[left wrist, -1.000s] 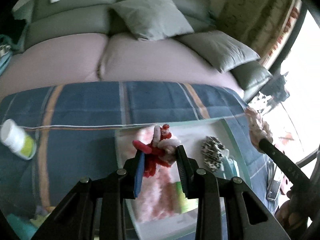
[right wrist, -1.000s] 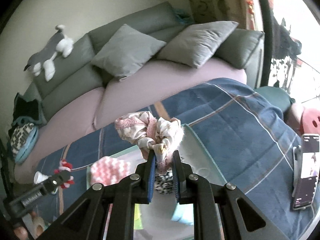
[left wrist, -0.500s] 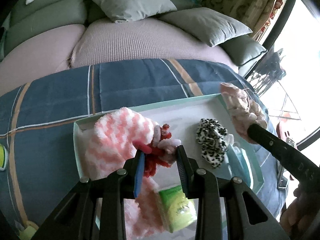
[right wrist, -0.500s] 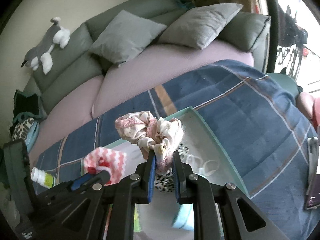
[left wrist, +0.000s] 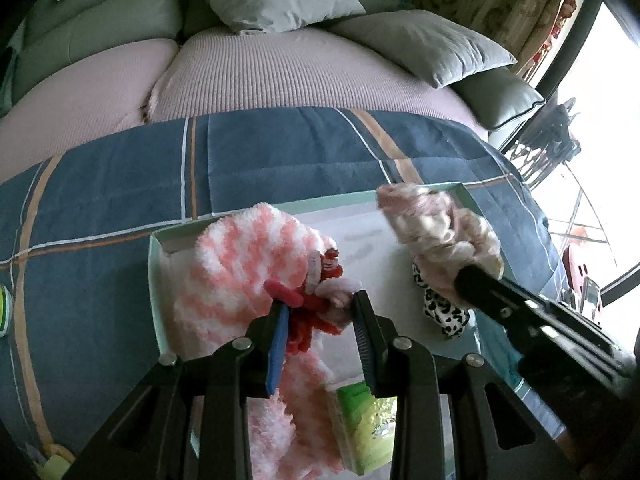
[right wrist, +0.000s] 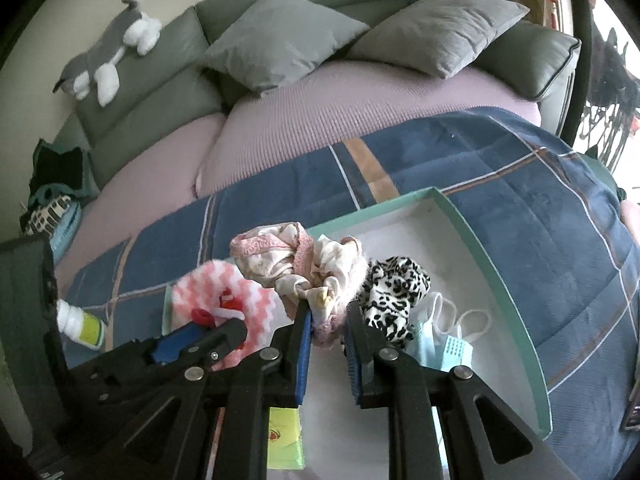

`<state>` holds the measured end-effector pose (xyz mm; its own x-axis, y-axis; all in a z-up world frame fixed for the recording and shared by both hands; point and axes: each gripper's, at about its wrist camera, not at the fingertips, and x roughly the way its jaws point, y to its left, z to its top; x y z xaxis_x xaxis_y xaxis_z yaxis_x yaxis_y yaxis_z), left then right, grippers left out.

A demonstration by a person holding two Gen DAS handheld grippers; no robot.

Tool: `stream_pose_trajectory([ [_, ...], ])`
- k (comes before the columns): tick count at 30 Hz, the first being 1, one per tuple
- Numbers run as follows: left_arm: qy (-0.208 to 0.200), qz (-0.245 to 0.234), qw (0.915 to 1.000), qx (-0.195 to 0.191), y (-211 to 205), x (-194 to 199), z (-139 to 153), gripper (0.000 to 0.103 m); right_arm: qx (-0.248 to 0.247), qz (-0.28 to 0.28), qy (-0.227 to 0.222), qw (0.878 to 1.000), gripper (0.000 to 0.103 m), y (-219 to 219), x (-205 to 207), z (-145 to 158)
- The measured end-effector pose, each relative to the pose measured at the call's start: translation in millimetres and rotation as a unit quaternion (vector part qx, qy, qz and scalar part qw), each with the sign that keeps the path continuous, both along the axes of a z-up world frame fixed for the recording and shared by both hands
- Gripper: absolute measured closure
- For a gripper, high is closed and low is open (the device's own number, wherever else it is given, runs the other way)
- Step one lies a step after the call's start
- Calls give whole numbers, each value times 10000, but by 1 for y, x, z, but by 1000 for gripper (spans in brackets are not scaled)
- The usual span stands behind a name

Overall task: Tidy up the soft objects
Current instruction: 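Lift and carry the red toy and the scrunchie over the tray with both tools, then open the left tool onto the towel while the right tool drops the scrunchie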

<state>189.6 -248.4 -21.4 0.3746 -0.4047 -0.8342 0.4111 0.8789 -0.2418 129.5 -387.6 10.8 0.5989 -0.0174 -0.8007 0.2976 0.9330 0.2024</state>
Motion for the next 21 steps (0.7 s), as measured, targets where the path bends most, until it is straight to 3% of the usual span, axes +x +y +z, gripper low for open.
stream_pose_trajectory([
  [7,84,9,9999,62,1,1,-3,68,-16,8,308,9995,83,2,5,-13],
  [15,147,40,9998,102,4,1,-3,58,-73,-33,321,9995,83,0,4,-11],
  [21,131,96,9998,127,6,0,3,45,-96,-57,327,9994,80,1,4,-8],
])
